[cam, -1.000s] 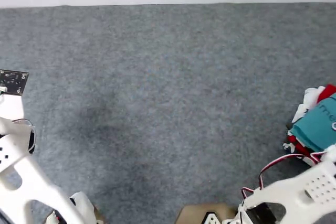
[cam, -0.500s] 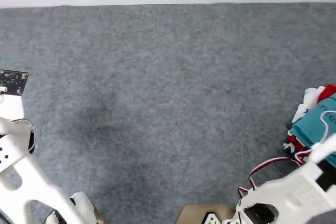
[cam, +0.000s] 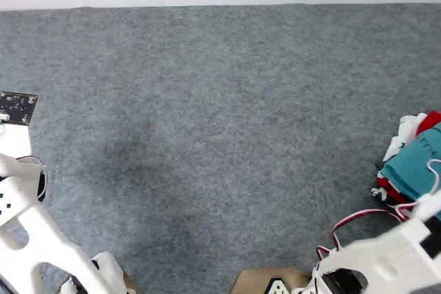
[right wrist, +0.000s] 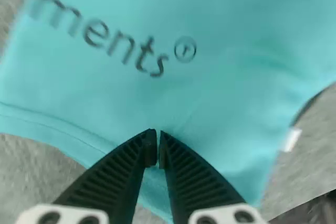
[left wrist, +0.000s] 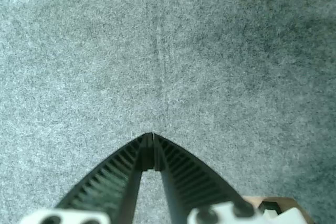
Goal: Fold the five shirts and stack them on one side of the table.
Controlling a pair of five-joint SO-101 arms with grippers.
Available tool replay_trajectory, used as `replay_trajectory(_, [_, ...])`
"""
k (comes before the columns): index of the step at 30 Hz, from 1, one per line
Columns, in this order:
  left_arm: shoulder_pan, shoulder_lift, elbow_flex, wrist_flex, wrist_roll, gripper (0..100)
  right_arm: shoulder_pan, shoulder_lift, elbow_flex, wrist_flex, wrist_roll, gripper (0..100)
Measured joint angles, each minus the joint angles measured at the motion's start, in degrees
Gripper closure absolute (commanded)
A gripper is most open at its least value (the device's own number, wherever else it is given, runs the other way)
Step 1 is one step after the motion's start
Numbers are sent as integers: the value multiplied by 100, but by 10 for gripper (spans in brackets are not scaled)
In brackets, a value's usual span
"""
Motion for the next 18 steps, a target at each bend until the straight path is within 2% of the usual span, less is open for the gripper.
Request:
replay_trajectory(8, [0, 0, 0, 0, 0, 993, -79, 35, -273, 53, -9, 990])
replay_trajectory(14, [0, 0, 0, 0, 0, 993, -870, -800, -580, 149, -9, 990])
replay_trajectory(18, [0, 0, 0, 0, 0, 993, -1530, -897, -79, 132, -132, 990])
